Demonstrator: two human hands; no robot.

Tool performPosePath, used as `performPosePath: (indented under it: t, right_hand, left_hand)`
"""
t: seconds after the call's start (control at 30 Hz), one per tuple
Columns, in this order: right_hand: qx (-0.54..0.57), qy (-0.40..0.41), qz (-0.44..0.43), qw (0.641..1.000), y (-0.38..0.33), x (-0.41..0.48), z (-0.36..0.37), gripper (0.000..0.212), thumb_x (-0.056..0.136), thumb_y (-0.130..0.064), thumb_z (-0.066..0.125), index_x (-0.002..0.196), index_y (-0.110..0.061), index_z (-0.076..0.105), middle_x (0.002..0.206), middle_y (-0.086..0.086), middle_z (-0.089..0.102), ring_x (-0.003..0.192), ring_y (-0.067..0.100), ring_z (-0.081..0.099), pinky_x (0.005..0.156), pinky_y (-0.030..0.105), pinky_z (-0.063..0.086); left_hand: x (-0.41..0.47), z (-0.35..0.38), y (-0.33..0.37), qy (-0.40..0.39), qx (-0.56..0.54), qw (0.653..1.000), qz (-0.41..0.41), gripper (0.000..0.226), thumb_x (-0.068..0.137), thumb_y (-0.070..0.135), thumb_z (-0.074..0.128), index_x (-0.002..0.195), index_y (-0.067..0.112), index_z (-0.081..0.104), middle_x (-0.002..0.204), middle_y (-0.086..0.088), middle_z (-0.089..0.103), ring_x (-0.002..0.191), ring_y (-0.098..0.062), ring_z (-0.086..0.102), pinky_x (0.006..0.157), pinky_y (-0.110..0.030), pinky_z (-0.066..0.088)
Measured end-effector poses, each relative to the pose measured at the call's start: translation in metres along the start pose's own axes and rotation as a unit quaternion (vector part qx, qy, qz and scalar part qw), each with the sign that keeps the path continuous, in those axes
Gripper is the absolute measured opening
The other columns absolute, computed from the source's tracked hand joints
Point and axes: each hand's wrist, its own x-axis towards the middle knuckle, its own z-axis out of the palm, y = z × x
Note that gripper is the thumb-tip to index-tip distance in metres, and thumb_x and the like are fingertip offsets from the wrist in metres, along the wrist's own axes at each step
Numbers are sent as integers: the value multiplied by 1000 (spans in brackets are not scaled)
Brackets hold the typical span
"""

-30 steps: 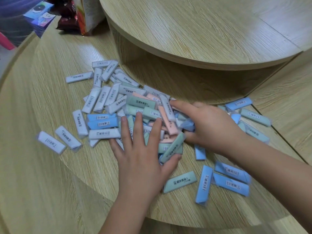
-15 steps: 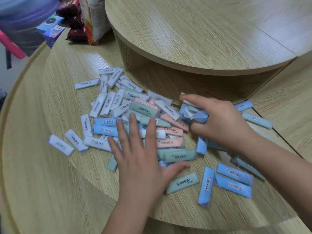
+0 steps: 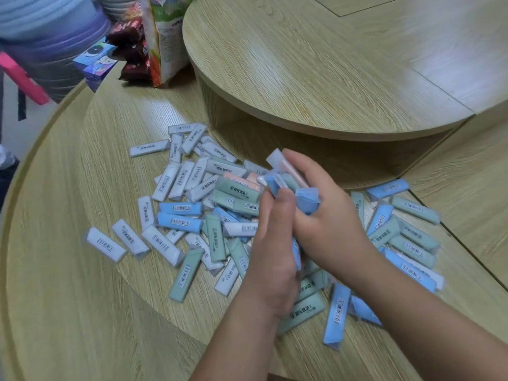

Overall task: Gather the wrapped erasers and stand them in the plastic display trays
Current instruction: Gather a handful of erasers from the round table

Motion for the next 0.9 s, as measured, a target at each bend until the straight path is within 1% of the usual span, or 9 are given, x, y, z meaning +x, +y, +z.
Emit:
performPosePath:
  t: [0.07, 0.2, 0.3, 0.4, 0.5, 0.57, 0.63, 0.77, 0.9]
  right_hand:
    - [-13, 4, -9, 1000, 2, -2, 6, 57, 89, -32, 65, 141, -42, 42, 115, -32, 61, 102, -8, 61, 82, 19, 53]
    - [-75, 7, -39, 996, 5, -7, 9, 64, 92, -26, 63, 144, -50, 33, 128, -25, 56, 115, -5, 54, 90, 31, 52]
    - [-77, 23, -58, 995, 7, -7, 7, 64, 93, -23, 64, 143, -52, 35, 125, -27, 55, 114, -7, 54, 88, 16, 48]
    - [-13, 30, -57, 998, 1, -3, 5, 60, 92, -24, 65, 139, -50, 39, 129, -25, 56, 119, -9, 52, 91, 8, 43]
    - [84, 27, -42, 995, -3, 0, 5, 50, 95, -10, 61, 135, -36, 46, 119, -32, 60, 110, -12, 56, 85, 4, 43]
    - [70, 43, -54, 995, -5, 1, 5, 45, 93, -9, 65, 125, -35, 48, 104, -37, 58, 96, -11, 59, 73, 3, 44]
    - [51, 47, -57, 996, -6, -1, 6, 45, 89, -13, 69, 122, -32, 46, 101, -38, 53, 93, -10, 58, 69, 4, 43]
    - [56, 11, -59, 997, 2, -4, 4, 56, 86, -9, 72, 131, -25, 42, 112, -39, 49, 107, -9, 55, 80, 6, 43]
    - [64, -27, -65, 995, 9, -2, 4, 62, 89, -21, 64, 144, -21, 35, 133, -23, 46, 126, 2, 49, 97, 18, 44]
  left_hand:
    - [0, 4, 1, 25, 18, 1000, 4, 66, 92, 60, 48, 146, 22, 45, 137, -8, 61, 127, -18, 59, 101, -41, 50]
    - [-3, 2, 2, 52, 78, 995, 34, 54, 92, 49, 52, 140, 26, 50, 135, -4, 62, 126, -19, 58, 107, -51, 45]
    - [-3, 5, 7, 62, 140, 986, 60, 51, 85, 47, 59, 133, 30, 54, 127, 3, 66, 121, -15, 61, 102, -46, 50]
    - [0, 8, 11, 40, 193, 977, 75, 50, 80, 40, 73, 125, 42, 53, 117, 17, 68, 110, -2, 65, 91, -32, 56]
    - [6, 12, 16, 45, 188, 978, 82, 47, 80, 32, 77, 120, 39, 55, 110, 12, 70, 104, -5, 68, 89, -33, 56]
    - [9, 17, 19, 56, 185, 976, 98, 35, 82, 27, 77, 112, 35, 59, 101, 7, 71, 97, -8, 70, 84, -31, 57]
    - [12, 20, 20, 70, 169, 978, 100, 22, 86, 25, 74, 103, 31, 62, 93, 2, 70, 91, -12, 71, 79, -30, 56]
    - [15, 24, 23, 95, 133, 984, 72, 9, 90, 20, 69, 98, 23, 65, 81, -2, 71, 82, -15, 73, 73, -30, 58]
    - [21, 24, 25, 103, 96, 990, 25, 6, 93, 23, 65, 98, 22, 68, 87, -7, 74, 86, -20, 74, 78, -40, 61]
